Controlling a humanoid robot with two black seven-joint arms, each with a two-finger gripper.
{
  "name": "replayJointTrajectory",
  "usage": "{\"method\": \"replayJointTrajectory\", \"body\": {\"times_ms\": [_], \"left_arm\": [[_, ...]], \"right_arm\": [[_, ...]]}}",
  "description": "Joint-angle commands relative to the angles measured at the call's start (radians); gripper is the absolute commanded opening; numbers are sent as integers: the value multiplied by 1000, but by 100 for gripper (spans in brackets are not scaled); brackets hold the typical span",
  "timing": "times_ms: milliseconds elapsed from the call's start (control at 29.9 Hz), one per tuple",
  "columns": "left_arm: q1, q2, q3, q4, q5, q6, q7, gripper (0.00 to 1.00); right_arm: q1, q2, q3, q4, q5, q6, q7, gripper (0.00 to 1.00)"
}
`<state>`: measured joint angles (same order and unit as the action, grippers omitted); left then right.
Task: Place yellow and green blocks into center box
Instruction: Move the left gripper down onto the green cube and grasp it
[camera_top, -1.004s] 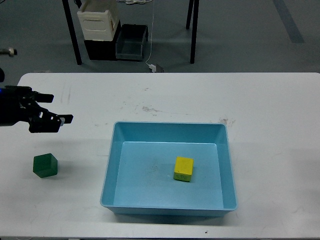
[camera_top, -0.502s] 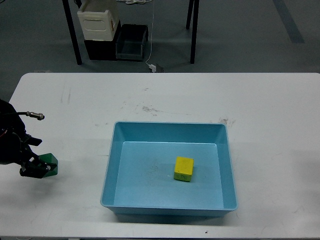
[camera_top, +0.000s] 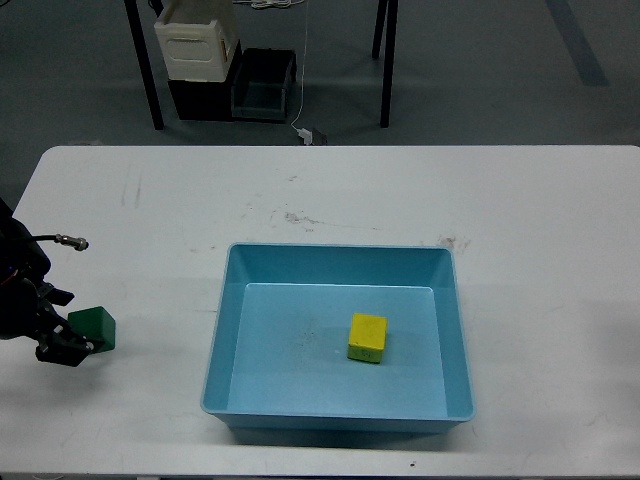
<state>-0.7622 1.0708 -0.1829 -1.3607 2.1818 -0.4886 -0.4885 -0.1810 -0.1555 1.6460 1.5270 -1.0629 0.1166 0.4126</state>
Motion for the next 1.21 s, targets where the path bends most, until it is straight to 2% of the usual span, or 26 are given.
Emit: {"method": "replayJointTrajectory", "body": {"times_ms": [0, 402, 536, 636, 770, 1004, 1105, 1172], "left_arm": [[0, -20, 11, 15, 0, 0, 0, 100], [1, -72, 37, 83, 0, 0, 0, 99], [0, -74, 56, 94, 0, 18, 0, 90], [0, -74, 56, 98, 0, 50, 0, 78], [0, -74, 56, 101, 0, 85, 0, 69], [0, -72, 56, 118, 0, 88, 0, 46], [-2, -72, 56, 120, 0, 104, 0, 40], [-12, -71, 56, 120, 0, 142, 0, 36]], "right_arm": [[0, 1, 0, -2, 0, 0, 0, 100], [-3, 1, 0, -4, 0, -11, 0, 100], [-3, 1, 0, -5, 0, -11, 0, 100], [-5, 1, -2, -13, 0, -11, 0, 100], [-5, 1, -2, -14, 0, -11, 0, 100], [-8, 1, -2, -14, 0, -12, 0, 100], [-9, 1, -2, -18, 0, -12, 2, 100], [-9, 1, -2, -22, 0, -12, 2, 100]]}}
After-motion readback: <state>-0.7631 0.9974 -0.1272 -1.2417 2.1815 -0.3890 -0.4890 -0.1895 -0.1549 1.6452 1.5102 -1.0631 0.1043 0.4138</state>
